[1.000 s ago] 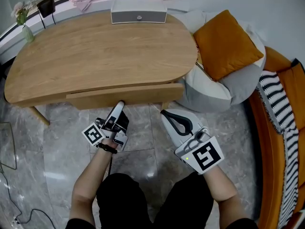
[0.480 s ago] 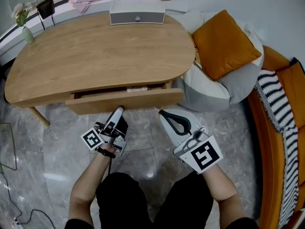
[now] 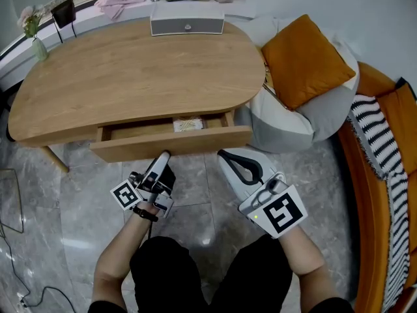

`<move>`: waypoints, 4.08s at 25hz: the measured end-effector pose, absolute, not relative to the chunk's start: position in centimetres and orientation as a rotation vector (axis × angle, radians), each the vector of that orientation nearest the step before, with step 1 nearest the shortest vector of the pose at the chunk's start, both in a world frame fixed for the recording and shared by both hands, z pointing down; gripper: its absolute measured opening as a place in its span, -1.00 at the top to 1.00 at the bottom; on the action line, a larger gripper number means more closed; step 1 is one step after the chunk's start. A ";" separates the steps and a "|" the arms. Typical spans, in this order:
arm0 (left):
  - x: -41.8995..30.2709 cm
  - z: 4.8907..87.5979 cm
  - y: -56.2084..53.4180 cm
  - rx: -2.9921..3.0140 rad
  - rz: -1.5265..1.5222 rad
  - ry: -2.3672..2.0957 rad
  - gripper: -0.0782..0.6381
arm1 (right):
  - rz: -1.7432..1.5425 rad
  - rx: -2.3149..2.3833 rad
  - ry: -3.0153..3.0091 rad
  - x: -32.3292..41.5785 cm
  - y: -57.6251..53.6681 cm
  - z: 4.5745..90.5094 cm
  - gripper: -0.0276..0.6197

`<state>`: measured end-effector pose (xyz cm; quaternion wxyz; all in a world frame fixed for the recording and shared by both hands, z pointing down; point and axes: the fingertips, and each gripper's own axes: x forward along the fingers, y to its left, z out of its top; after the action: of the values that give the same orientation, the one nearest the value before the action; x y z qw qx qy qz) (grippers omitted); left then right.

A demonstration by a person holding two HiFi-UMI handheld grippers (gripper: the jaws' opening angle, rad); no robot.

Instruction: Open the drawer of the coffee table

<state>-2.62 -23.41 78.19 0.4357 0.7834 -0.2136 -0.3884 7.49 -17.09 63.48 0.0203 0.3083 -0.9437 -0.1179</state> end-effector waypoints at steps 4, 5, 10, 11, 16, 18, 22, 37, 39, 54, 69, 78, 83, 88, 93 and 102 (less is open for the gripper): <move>-2.5 78.2 -22.8 1.944 -0.967 -0.523 0.19 | -0.368 0.962 -2.929 7.6 -16.8 63.1 0.91; -2.4 78.1 -22.6 1.945 -0.968 -0.517 0.19 | -0.368 0.962 -2.930 7.6 -16.8 63.0 0.91; -2.3 77.8 -21.8 1.946 -0.967 -0.492 0.20 | -0.373 0.951 -2.935 7.2 -16.5 62.7 0.91; -2.3 77.8 -21.6 1.949 -0.965 -0.487 0.20 | -0.374 0.949 -2.935 7.1 -16.4 62.7 0.91; -2.2 77.7 -20.9 1.952 -0.954 -0.467 0.21 | -0.376 0.944 -2.939 6.7 -16.3 62.5 0.91; -2.2 77.6 -20.8 1.955 -0.954 -0.460 0.22 | -0.379 0.938 -2.942 6.6 -16.2 62.5 0.91; -2.1 77.5 -20.4 1.972 -0.949 -0.444 0.25 | -0.381 0.931 -2.946 6.2 -16.2 62.5 0.91; -1.8 77.8 -19.2 2.070 -0.845 -0.447 0.23 | -0.403 0.900 -2.959 4.6 -16.2 62.2 0.91; -1.9 77.5 -19.3 2.102 -0.842 -0.454 0.23 | -0.403 0.889 -2.957 4.3 -16.1 62.4 0.91; -1.6 78.1 -18.6 2.191 -0.714 -0.436 0.02 | -0.381 0.861 -2.961 3.2 -16.7 63.0 0.91; -2.4 79.6 -18.2 2.183 -0.664 -0.456 -0.01 | -0.366 0.824 -3.009 1.3 -16.5 62.4 0.91; -3.3 80.0 -17.7 2.211 -0.592 -0.488 -0.01 | -0.364 0.832 -3.030 0.7 -16.4 62.0 0.91; -4.4 80.7 -17.1 2.238 -0.486 -0.538 0.32 | -0.350 0.811 -3.067 -0.5 -16.0 61.3 0.91; -4.7 80.2 -15.4 2.253 -0.466 -0.443 0.71 | -0.280 0.802 -3.074 -0.8 -15.9 61.6 0.91; -5.7 78.2 -15.1 2.197 -0.538 -0.423 0.76 | -0.177 0.837 -3.052 -0.5 -17.4 61.1 0.91; -5.4 72.3 -13.1 1.972 -0.653 -0.441 0.76 | -0.018 1.068 -2.935 1.0 -20.2 60.4 0.91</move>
<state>-5.43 -13.06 72.34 0.4873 0.8108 -0.1814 -0.2685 0.98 -20.23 60.36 0.0093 0.3418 -0.9397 -0.0057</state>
